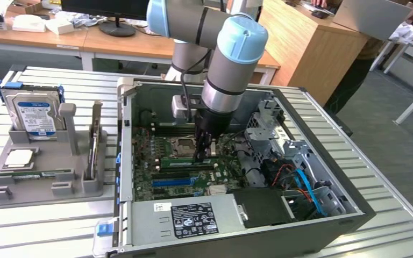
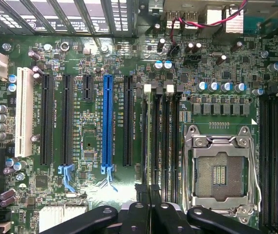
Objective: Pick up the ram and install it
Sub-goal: 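Insert the ram into the slot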
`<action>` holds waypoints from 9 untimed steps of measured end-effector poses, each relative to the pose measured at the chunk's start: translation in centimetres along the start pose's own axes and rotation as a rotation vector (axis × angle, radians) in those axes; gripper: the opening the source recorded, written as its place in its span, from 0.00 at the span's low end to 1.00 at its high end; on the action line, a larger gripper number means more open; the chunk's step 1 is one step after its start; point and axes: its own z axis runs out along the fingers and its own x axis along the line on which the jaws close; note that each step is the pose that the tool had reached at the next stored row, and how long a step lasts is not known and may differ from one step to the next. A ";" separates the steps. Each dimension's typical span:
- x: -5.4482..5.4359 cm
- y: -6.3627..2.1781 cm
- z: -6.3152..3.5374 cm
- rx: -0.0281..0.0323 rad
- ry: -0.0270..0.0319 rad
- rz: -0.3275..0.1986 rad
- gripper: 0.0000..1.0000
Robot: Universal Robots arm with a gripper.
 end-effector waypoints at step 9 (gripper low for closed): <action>0.0 -0.01 0.06 0.0000 -0.0001 0.000 0.11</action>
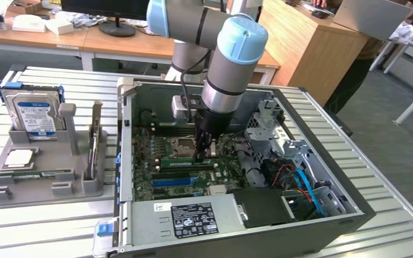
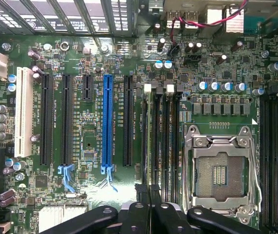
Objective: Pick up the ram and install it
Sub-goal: 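Insert the ram into the slot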
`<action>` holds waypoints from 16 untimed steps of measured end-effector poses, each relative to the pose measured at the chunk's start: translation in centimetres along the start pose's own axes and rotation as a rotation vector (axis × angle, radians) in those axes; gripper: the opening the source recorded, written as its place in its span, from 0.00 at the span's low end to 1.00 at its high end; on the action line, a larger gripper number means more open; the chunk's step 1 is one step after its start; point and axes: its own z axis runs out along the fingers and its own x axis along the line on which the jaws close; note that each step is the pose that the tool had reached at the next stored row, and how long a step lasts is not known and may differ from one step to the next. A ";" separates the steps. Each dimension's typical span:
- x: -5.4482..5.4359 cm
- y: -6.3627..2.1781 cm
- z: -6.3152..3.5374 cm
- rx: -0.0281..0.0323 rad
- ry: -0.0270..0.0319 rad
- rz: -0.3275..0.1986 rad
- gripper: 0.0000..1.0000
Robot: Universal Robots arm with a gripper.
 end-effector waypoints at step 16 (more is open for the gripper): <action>0.0 -0.13 0.07 -0.0002 0.0001 0.000 0.11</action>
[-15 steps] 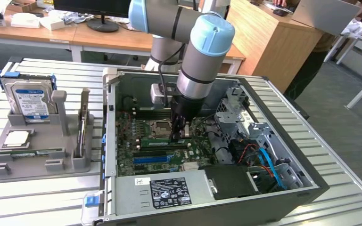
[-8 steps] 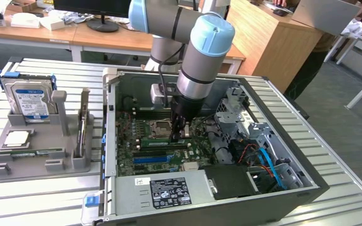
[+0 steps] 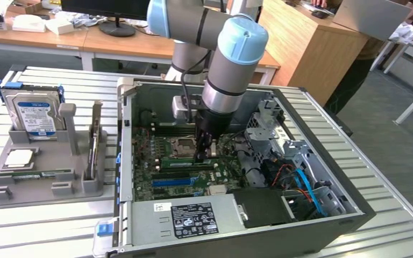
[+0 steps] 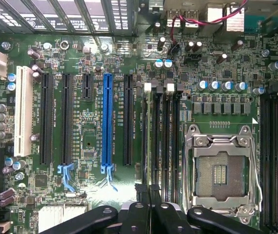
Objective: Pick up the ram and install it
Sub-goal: 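Insert the ram into the slot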
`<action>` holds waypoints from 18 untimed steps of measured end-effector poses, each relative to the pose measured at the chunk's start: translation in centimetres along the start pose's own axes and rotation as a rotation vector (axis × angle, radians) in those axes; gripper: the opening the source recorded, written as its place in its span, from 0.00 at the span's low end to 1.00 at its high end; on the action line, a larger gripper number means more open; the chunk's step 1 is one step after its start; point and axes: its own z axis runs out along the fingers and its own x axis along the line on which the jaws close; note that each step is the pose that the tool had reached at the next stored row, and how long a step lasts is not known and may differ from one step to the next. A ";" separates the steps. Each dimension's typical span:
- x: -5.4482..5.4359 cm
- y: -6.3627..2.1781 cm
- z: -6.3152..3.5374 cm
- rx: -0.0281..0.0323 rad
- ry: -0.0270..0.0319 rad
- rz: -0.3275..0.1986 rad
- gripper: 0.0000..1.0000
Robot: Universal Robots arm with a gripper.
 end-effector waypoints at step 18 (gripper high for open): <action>0.0 -0.10 0.07 0.0000 0.0001 -0.005 0.11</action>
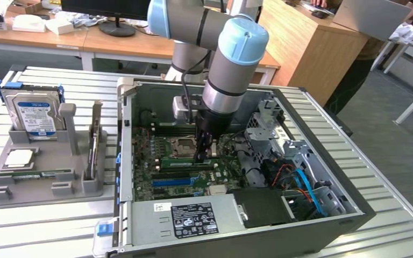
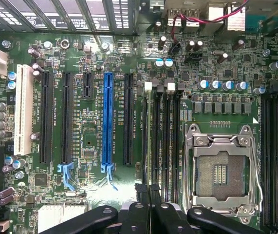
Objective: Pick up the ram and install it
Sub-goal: 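Insert the ram into the slot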
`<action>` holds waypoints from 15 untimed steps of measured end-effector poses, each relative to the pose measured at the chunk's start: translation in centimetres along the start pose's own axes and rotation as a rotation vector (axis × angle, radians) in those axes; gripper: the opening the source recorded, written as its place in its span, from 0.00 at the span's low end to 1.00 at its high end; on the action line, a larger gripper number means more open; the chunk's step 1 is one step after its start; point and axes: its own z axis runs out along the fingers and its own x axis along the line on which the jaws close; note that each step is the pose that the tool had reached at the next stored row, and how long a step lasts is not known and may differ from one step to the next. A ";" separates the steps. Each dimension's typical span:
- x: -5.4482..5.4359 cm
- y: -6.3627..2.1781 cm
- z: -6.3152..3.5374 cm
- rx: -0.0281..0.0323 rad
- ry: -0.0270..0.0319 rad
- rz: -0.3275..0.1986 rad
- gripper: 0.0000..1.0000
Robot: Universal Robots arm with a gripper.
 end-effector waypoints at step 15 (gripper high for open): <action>0.0 -0.01 0.21 -0.0001 0.0002 -0.004 0.11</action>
